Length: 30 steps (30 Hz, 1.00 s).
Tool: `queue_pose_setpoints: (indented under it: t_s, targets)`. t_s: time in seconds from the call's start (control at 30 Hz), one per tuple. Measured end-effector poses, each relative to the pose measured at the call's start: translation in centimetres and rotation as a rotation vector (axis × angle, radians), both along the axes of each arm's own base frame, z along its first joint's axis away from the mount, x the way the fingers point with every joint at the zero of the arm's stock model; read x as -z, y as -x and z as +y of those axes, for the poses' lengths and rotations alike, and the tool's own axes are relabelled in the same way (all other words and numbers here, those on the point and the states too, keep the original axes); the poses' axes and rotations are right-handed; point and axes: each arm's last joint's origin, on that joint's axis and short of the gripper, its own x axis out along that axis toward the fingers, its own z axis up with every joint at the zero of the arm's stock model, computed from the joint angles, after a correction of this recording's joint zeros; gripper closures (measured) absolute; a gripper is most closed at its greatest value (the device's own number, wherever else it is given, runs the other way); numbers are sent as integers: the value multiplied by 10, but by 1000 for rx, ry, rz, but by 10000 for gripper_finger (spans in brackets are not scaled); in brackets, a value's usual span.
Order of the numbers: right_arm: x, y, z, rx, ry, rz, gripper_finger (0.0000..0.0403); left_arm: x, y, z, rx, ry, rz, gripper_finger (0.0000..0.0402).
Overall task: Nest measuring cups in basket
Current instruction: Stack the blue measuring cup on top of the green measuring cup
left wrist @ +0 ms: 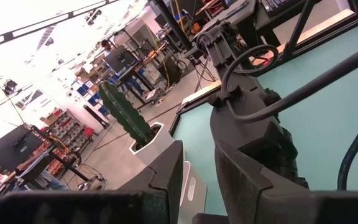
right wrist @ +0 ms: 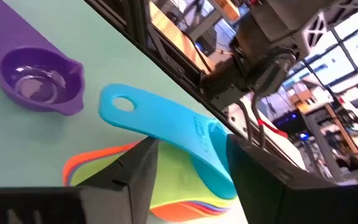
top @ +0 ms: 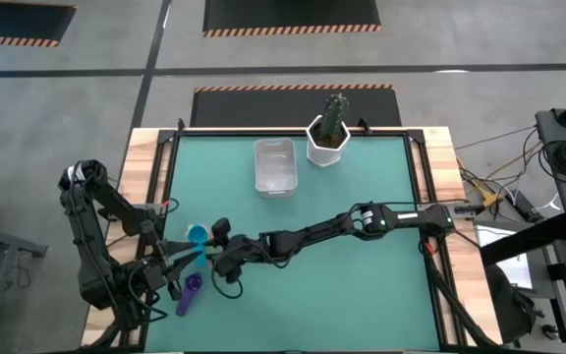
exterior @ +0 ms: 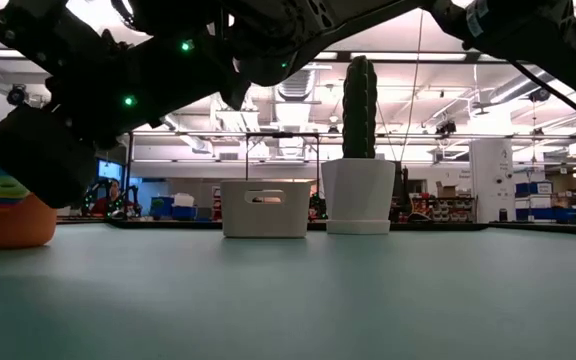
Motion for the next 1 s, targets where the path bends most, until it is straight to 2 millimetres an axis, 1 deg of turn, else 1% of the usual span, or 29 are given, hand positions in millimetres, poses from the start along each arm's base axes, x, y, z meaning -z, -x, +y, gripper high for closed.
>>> queue_pose_setpoints:
  t_s: [0.2, 0.33, 0.53, 0.63, 0.77, 0.9, 1.0]
  targets:
    - [-6, 4, 8, 24, 18, 11, 197, 0, 0, 0, 0, 0, 0, 326]
    - [-16, 9, 13, 27, 11, 55, 193, 0, 0, 0, 0, 1, 0, 326]
    - [-30, 19, 11, 98, -19, 133, 193, 0, 0, 0, -2, 8, 1, 326]
    - [-39, 29, 7, 157, 8, 225, 193, 0, -1, -1, -11, 49, -11, 326]
    - [-57, 49, 0, 276, 72, 359, 193, 3, -7, 2, -84, 199, 17, 326]
    - [-73, 70, -5, 343, 31, 475, 193, 12, -15, 4, -248, 480, 190, 326]
    - [-79, 84, -5, 381, 3, 528, 197, 25, -17, -1, -346, 662, 276, 326]
